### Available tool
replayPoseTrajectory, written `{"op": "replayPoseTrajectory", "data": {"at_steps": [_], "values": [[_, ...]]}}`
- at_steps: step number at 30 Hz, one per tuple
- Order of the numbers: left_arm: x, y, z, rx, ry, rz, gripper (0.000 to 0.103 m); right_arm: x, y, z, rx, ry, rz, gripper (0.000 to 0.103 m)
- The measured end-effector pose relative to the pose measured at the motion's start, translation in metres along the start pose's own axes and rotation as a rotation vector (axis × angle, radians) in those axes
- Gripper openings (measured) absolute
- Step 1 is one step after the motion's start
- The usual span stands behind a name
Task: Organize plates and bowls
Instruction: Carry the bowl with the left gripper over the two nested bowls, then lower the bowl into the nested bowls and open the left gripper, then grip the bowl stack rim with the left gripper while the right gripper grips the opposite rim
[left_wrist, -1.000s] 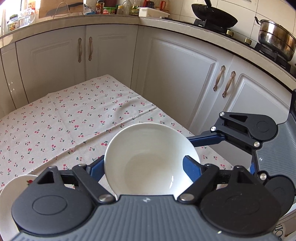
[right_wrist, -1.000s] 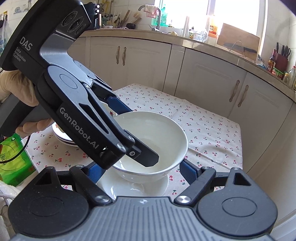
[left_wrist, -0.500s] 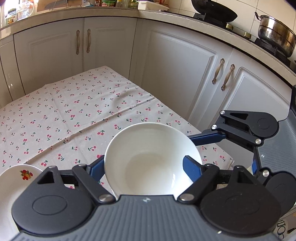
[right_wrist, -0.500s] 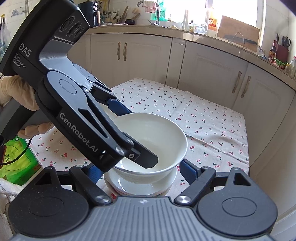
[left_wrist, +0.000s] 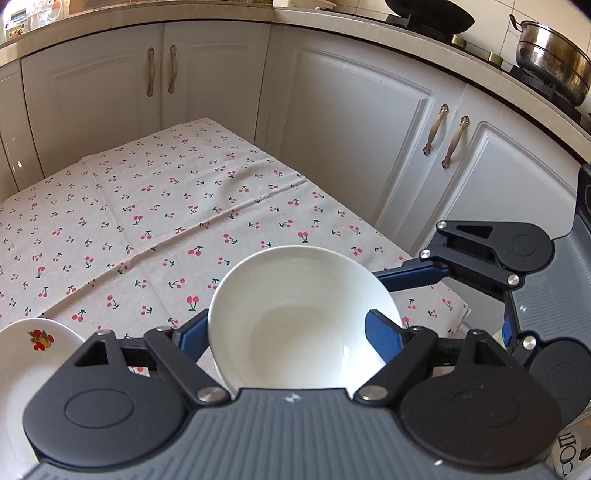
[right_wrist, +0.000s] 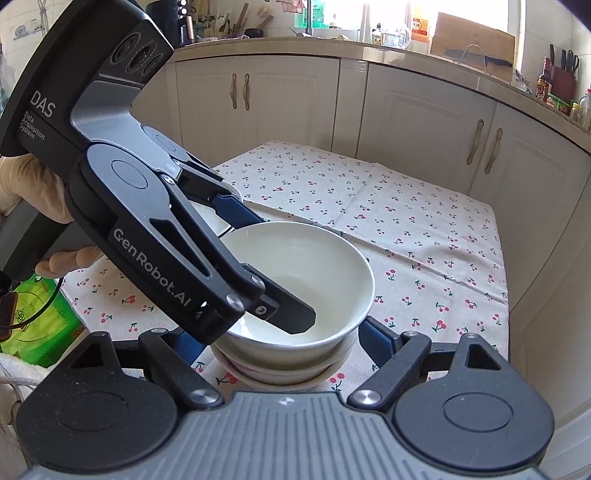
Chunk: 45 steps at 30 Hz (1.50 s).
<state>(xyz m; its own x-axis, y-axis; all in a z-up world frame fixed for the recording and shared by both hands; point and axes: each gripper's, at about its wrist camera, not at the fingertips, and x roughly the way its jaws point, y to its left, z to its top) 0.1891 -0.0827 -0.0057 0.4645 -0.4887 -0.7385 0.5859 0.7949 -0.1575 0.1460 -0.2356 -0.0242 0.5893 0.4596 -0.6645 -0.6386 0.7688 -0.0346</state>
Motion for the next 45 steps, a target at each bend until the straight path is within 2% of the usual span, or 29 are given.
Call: {"op": "replayPoseTrajectory", "data": {"at_steps": [10, 12, 13, 14, 22, 29, 34, 38, 45], "values": [[0.005, 0.003, -0.005, -0.006, 0.006, -0.010, 0.086, 0.004, -0.001, -0.003, 0.012, 0.010, 0.013, 0.090], [0.004, 0.004, -0.006, 0.000, -0.002, -0.021, 0.088, 0.004, -0.001, -0.003, 0.011, 0.008, 0.018, 0.094], [0.003, 0.004, -0.006, 0.004, -0.007, -0.024, 0.088, 0.003, -0.001, -0.004, 0.006, -0.005, 0.017, 0.101], [0.001, 0.004, -0.007, 0.010, -0.014, -0.023, 0.090, 0.000, 0.000, -0.004, 0.000, -0.021, 0.016, 0.103], [-0.022, 0.008, -0.022, 0.051, -0.078, -0.035, 0.097, -0.009, 0.005, -0.010, -0.049, -0.040, 0.010, 0.103], [-0.035, 0.016, -0.043, 0.037, -0.055, -0.030, 0.100, -0.010, 0.000, -0.024, -0.044, -0.011, 0.001, 0.103], [-0.040, 0.012, -0.056, 0.075, -0.040, -0.042, 0.100, -0.008, -0.002, -0.031, -0.047, 0.015, -0.008, 0.103], [-0.032, 0.010, -0.066, 0.111, -0.007, -0.019, 0.100, -0.004, -0.003, -0.033, -0.055, 0.028, -0.004, 0.103], [-0.015, 0.009, -0.074, 0.156, 0.032, -0.022, 0.100, 0.006, -0.004, -0.035, -0.071, 0.063, 0.004, 0.103]]}}
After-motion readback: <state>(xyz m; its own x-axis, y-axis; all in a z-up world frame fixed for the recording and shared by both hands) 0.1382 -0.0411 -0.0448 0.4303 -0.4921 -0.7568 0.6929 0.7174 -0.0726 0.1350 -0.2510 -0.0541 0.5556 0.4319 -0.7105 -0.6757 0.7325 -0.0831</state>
